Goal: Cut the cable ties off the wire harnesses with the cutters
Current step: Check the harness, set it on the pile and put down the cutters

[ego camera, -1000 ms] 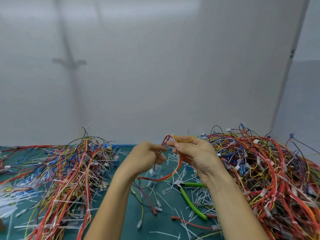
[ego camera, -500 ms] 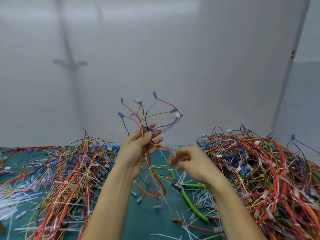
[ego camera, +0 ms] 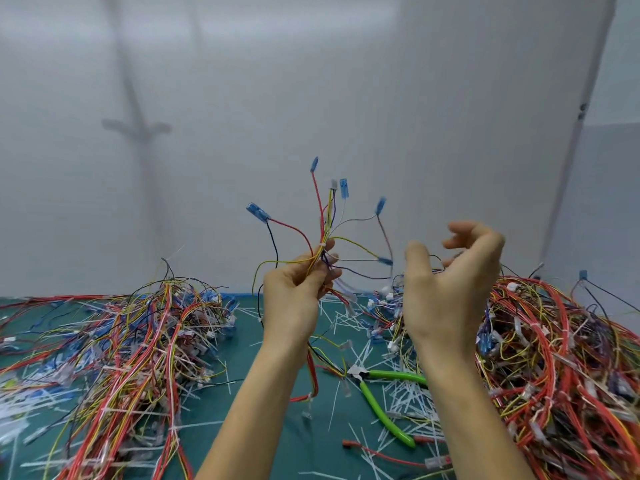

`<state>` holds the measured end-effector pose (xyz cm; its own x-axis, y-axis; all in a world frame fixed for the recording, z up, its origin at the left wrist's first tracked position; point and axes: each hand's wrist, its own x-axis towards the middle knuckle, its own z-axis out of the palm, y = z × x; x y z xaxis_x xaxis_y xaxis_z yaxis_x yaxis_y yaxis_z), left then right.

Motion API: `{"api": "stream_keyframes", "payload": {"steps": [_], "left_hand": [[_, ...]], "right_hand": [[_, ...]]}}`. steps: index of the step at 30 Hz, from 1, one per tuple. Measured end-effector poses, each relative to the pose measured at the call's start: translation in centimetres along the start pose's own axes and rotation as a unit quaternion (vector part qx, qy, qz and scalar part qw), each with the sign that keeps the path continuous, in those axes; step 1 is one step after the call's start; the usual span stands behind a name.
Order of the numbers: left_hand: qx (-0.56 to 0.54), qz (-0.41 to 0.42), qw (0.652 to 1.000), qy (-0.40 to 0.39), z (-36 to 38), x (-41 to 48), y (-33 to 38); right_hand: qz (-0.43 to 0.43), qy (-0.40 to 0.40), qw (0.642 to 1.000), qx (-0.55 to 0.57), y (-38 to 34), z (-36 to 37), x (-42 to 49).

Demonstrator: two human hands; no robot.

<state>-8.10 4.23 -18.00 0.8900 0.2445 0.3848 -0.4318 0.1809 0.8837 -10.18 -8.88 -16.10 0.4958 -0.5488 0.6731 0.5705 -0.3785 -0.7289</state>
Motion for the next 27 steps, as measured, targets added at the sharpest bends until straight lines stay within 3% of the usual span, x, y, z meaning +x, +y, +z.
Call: {"api": "stream_keyframes", "payload": {"steps": [2, 5, 7, 10, 13, 16, 19, 23, 25, 27], "left_hand": [[0.003, 0.014, 1.0, 0.013, 0.2, 0.1, -0.3], [0.029, 0.042, 0.999, 0.003, 0.8, -0.2, -0.6], [0.071, 0.067, 0.995, -0.03, 1.2, -0.6, -0.8], [0.152, 0.101, 0.979, -0.094, 1.3, -0.9, -0.8], [0.214, 0.105, 0.957, -0.167, 1.2, -0.8, -0.2], [0.24, 0.068, 0.939, -0.238, 0.8, -1.0, 0.8], [0.319, 0.025, 0.902, -0.289, -0.6, -0.7, 1.8], [0.329, -0.054, 0.911, -0.243, -3.0, -0.1, 3.7], [0.341, -0.046, 0.921, -0.18, -4.1, 0.4, 4.1], [0.408, -0.001, 0.903, -0.133, -5.2, 0.9, 3.9]], "right_hand": [[-0.019, -0.055, 0.998, -0.019, -0.2, -0.3, 0.5], [0.002, -0.223, 0.975, -0.013, -0.3, 0.1, 0.5], [0.018, -0.267, 0.963, 0.0, -0.3, 0.7, -0.2], [0.026, -0.215, 0.976, 0.015, 0.6, 1.2, -0.7], [0.099, -0.196, 0.974, 0.062, 1.6, 0.9, 0.0], [0.168, -0.198, 0.957, 0.129, 2.0, 0.8, 0.5], [0.182, -0.182, 0.956, 0.143, 2.0, 0.6, 0.8], [0.18, -0.174, 0.954, 0.165, 1.8, 0.2, 1.1], [0.189, -0.173, 0.949, 0.181, 1.7, 0.2, 1.1], [0.204, -0.17, 0.943, 0.2, 1.7, 0.2, 1.1]]}}
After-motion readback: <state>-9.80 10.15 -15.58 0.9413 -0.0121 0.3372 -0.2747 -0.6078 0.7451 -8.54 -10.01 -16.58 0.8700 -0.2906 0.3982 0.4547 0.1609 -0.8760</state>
